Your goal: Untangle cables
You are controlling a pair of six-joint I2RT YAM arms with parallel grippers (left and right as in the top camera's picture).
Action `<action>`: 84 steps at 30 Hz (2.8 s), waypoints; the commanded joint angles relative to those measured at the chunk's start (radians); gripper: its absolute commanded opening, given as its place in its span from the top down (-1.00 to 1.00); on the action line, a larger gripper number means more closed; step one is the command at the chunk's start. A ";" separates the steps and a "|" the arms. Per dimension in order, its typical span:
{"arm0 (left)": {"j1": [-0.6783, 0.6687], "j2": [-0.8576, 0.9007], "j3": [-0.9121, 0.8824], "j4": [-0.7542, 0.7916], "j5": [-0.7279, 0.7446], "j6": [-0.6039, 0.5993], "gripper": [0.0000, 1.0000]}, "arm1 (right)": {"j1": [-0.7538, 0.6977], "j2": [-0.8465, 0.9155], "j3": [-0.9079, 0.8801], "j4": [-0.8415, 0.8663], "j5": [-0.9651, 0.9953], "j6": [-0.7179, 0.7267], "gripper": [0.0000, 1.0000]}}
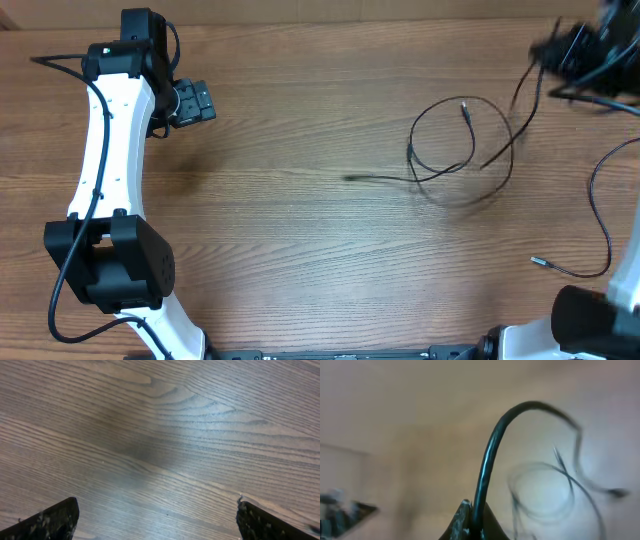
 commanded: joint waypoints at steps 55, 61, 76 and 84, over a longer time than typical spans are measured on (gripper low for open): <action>-0.005 0.013 0.011 0.005 -0.005 -0.009 -0.99 | -0.152 0.521 0.371 0.575 0.705 -0.003 0.92; -0.005 0.013 0.011 0.005 -0.005 -0.009 -1.00 | -0.152 0.622 0.371 0.459 0.704 -0.003 0.92; -0.005 0.013 0.011 0.005 -0.005 -0.009 -0.99 | -0.152 0.688 0.372 0.215 0.610 -0.003 -1.00; -0.005 0.013 0.011 0.006 -0.005 -0.009 -1.00 | -0.142 0.688 0.372 -0.031 0.130 -0.003 -1.00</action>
